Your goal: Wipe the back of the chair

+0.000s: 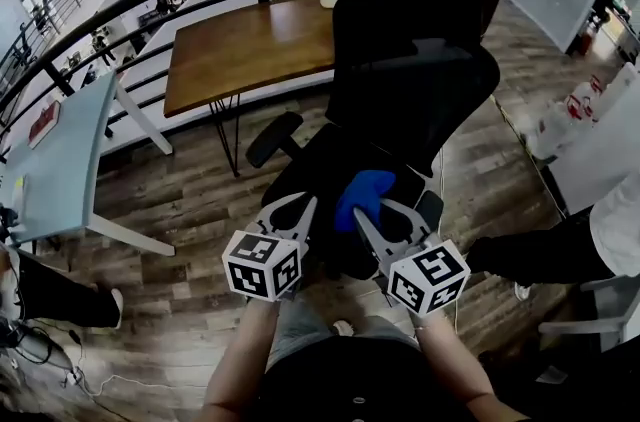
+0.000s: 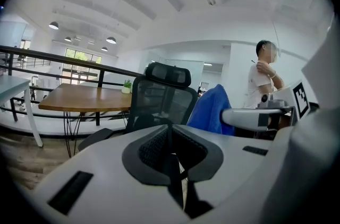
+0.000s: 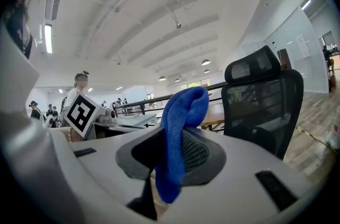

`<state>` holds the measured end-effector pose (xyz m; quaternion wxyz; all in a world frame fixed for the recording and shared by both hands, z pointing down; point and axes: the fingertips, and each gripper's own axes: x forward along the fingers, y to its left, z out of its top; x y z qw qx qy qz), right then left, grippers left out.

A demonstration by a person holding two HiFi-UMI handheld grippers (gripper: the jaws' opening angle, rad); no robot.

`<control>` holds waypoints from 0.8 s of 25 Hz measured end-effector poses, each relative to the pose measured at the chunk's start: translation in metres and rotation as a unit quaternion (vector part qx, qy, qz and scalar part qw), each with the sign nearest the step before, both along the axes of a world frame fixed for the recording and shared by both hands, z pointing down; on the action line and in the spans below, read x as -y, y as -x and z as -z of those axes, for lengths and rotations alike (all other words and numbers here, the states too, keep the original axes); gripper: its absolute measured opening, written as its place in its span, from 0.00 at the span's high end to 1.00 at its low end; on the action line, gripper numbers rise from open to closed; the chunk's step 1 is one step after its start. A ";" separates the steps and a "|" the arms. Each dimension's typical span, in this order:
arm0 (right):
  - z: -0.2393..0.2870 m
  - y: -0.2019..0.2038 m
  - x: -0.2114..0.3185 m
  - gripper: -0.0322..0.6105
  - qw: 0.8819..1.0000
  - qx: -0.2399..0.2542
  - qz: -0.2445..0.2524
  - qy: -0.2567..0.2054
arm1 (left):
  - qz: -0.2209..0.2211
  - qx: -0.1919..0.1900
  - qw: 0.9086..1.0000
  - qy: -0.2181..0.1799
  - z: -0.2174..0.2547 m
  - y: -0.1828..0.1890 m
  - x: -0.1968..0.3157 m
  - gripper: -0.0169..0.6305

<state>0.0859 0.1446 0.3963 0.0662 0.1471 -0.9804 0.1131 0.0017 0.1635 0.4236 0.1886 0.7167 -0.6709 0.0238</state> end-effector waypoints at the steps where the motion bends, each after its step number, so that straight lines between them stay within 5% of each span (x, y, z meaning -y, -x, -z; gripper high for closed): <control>1: 0.001 0.006 0.008 0.81 1.000 0.000 -0.008 0.001 | -0.007 -0.002 1.000 0.000 0.000 0.006 0.009 0.92; 11: 0.011 0.085 0.091 0.81 0.996 -0.009 -0.090 -0.016 | -0.086 -0.016 0.996 -0.018 0.011 0.081 0.104 0.92; 20: 0.051 0.150 0.174 0.81 0.984 -0.006 -0.173 -0.052 | -0.188 -0.007 0.981 -0.040 0.047 0.134 0.198 0.92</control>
